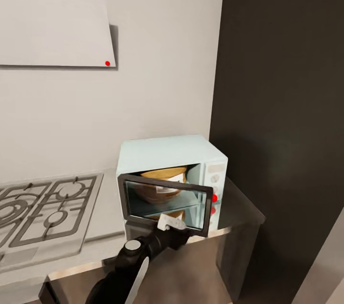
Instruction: In the kitchen, take the popcorn bag from the countertop, put it into the microwave, and heat it until the popcorn is cooked so the cooked popcorn ends up inside the bag.
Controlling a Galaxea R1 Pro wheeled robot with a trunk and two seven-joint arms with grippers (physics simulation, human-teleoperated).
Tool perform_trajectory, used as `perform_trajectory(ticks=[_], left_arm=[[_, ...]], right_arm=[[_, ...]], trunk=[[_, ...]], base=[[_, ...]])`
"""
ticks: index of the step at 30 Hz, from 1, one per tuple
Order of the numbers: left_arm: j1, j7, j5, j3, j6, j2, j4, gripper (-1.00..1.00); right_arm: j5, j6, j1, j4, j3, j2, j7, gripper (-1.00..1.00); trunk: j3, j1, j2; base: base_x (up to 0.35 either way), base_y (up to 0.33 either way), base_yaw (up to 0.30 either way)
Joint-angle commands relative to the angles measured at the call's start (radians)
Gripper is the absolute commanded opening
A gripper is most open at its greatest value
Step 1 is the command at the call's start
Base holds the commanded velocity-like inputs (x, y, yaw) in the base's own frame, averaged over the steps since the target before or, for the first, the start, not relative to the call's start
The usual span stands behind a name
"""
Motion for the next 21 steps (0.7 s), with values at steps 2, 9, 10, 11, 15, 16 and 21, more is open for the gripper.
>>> perform_trajectory(ticks=[2, 9, 10, 11, 15, 16, 21], left_arm=[[-0.001, 0.048, -0.010, -0.009, 0.006, 0.000, -0.001, 1.00], [-0.001, 0.333, -0.003, -0.210, 0.006, 0.000, -0.016, 1.00], [-0.001, 0.337, -0.002, -0.214, 0.006, 0.000, -0.025, 1.00], [-0.001, 0.339, -0.002, -0.215, 0.006, 0.000, -0.032, 1.00], [-0.001, 0.343, -0.002, -0.217, 0.006, 0.000, -0.075, 1.00], [-0.001, 0.344, -0.003, -0.218, 0.006, 0.000, -0.079, 1.00], [-0.001, 0.345, -0.002, -0.218, 0.004, 0.000, -0.086, 1.00]], right_arm=[[0.008, 0.000, -0.001, 0.002, -0.008, 0.000, 0.002, 1.00], [0.008, 0.000, -0.001, 0.002, -0.008, -0.001, 0.002, 1.00], [0.008, 0.000, -0.001, 0.002, -0.008, -0.001, 0.002, 1.00], [0.008, 0.000, -0.001, 0.002, -0.008, -0.001, 0.002, 1.00], [0.008, 0.000, -0.001, 0.002, -0.008, -0.001, 0.002, 1.00], [0.008, 0.000, -0.001, 0.002, -0.008, -0.001, 0.002, 1.00], [0.004, 0.002, -0.001, 0.002, -0.009, 0.000, 0.001, 1.00]], trunk=[[-0.001, 0.000, -0.001], [-0.001, 0.000, -0.001], [-0.001, 0.000, -0.001], [-0.001, 0.000, -0.001], [-0.001, 0.000, -0.001], [-0.001, 0.000, -0.001], [-0.001, 0.000, -0.001]], base=[[0.014, 0.000, 0.000], [0.001, 0.000, 0.000], [0.000, 0.000, 0.000], [0.000, 0.000, 0.000], [0.000, 0.000, 0.000], [0.000, 0.000, 0.000], [0.000, 0.000, -0.027]])
